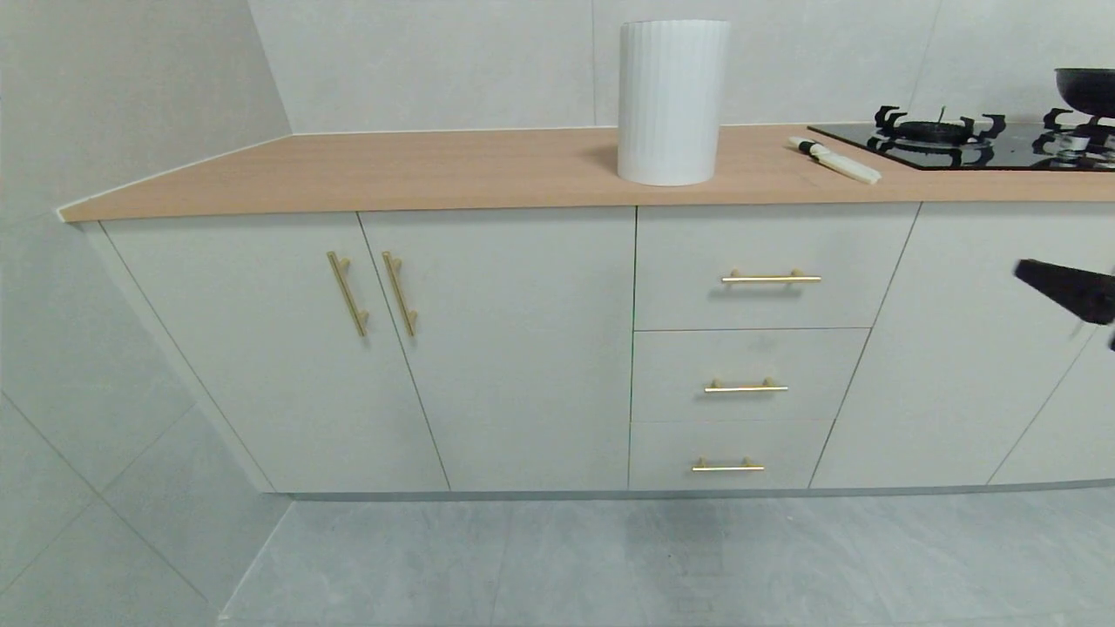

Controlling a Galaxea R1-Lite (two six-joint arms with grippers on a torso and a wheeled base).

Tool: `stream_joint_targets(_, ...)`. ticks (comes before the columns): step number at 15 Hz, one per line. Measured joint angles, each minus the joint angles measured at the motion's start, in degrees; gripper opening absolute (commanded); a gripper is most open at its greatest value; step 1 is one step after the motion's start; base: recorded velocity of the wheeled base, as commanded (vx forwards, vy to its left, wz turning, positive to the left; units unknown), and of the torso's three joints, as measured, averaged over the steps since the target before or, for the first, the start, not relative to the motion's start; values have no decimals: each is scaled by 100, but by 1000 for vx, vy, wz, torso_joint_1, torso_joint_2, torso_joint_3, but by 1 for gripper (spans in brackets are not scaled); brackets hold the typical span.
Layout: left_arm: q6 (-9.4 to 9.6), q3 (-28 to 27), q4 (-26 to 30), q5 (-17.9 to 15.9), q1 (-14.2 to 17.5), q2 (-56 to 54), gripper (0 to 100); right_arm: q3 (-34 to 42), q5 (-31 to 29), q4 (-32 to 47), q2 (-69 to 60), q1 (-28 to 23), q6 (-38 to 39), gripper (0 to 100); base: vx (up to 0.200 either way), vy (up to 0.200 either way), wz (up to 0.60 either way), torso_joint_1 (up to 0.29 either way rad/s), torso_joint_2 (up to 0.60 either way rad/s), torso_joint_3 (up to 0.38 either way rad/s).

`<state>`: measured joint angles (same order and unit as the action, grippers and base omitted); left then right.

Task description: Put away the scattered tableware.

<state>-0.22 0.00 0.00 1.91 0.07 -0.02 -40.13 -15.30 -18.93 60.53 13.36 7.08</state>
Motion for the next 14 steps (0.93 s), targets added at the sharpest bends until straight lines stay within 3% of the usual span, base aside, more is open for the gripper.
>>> stream_joint_targets(4,0,0,0,2,0,0,100,483,-336,2111,-2500,-193,-396,100,0,0,0,0,0,0)
stream_joint_targets(6,-2,0,0,0,-5,0,100,670,-473,2729,-3605,-523,-701,100,0,0,0,0,0,0)
stream_joint_targets(10,0,0,0,2,-2,0,100,1442,-402,3017,-5378,-1139,-1601,100,0,0,0,0,0,0)
stream_joint_targets(14,-2,0,0,0,-2,0,100,2592,107,2037,-5949,-1306,-1170,100,0,0,0,0,0,0)
